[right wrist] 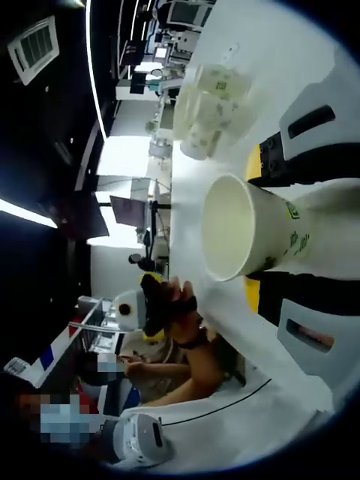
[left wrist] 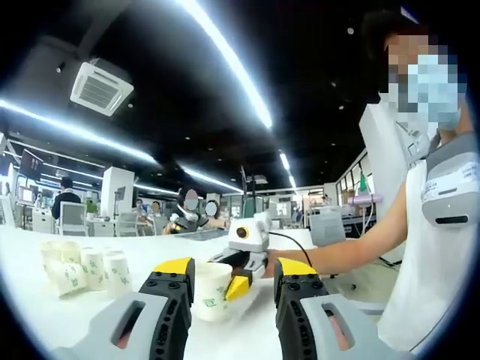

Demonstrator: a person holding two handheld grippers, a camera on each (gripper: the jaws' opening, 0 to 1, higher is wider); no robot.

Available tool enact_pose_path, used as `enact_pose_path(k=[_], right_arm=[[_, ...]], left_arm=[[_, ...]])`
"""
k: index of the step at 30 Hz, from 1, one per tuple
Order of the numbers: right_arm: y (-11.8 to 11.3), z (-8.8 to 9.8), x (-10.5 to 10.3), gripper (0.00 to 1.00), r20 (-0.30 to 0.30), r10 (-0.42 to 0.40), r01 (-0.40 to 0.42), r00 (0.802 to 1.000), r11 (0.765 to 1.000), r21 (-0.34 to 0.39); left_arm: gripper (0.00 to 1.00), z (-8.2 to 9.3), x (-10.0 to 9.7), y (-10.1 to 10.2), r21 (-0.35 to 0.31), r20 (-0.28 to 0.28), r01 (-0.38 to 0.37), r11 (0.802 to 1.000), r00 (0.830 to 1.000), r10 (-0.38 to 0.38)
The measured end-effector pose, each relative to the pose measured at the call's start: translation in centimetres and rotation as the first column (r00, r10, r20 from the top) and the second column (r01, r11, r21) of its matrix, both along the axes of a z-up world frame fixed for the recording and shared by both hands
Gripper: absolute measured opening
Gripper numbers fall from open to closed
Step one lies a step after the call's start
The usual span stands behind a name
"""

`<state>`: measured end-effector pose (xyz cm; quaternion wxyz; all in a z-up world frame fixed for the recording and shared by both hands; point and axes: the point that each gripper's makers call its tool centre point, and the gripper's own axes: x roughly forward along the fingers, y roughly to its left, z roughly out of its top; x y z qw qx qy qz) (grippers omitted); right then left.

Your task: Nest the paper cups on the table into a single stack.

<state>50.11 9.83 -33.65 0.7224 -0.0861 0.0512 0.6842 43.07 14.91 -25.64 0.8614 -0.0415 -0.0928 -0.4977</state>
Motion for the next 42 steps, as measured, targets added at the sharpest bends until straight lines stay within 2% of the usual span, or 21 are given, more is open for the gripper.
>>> enact_pose_path(k=[6,13,17,23,26,27,31,32,35,39,42], right_arm=[[1.2,-0.3,-1.3,0.48,0.006,0.035,-0.035,0.999,0.999,-0.011],[0.8,-0.9,-1.0,0.49,0.006,0.031,-0.03,1.0,0.999,-0.023],[0.5,-1.2,-1.3,0.63,0.012,0.023,-0.022,1.0,0.999,-0.041],[-0.7,-0.8,-1.8,0.7,0.02,0.007,-0.007,1.0,1.0,-0.029],[-1.9,0.2,-2.0,0.75,0.025,-0.016,0.016,1.0,1.0,0.009],[-2.3,1.0,-2.1,0.76,0.03,-0.027,0.025,0.999,0.999,0.045],[-3.7,3.0,-2.9,0.76,0.02,-0.045,0.042,0.999,0.992,0.119],[-4.3,4.3,-3.5,0.76,0.062,-0.06,0.05,0.996,0.986,0.161],[-5.4,6.2,-4.7,0.76,0.102,-0.089,0.063,0.991,0.97,0.233],[-6.5,7.3,-5.8,0.73,0.102,-0.107,0.077,0.989,0.962,0.262],[-7.0,7.9,-5.9,0.72,0.106,-0.111,0.08,0.988,0.962,0.26]], left_arm=[[0.45,0.1,-0.3,0.2,0.0,-0.003,-0.005,1.0,1.0,0.005],[0.45,0.7,-0.3,0.3,-0.004,-0.008,-0.017,1.0,1.0,0.017],[0.45,0.8,-0.1,0.3,-0.01,-0.011,-0.019,1.0,1.0,0.018],[0.45,0.7,-0.1,-0.1,-0.005,-0.014,-0.02,1.0,1.0,0.02],[0.47,0.5,0.3,-0.2,0.031,-0.014,-0.062,0.998,0.998,0.062],[0.47,0.6,0.5,-0.1,0.039,-0.006,-0.079,0.996,0.997,0.08],[0.51,1.1,0.8,-0.4,0.038,-0.005,-0.106,0.994,0.994,0.106],[0.5,1.5,1.0,-0.4,0.031,-0.004,-0.112,0.993,0.994,0.112],[0.48,2.0,1.3,-0.6,0.024,-0.011,-0.113,0.993,0.994,0.113],[0.5,2.3,1.8,-0.3,0.029,0.0,-0.111,0.993,0.994,0.111],[0.52,1.2,3.3,0.8,0.075,-0.024,-0.109,0.991,0.994,0.111]])
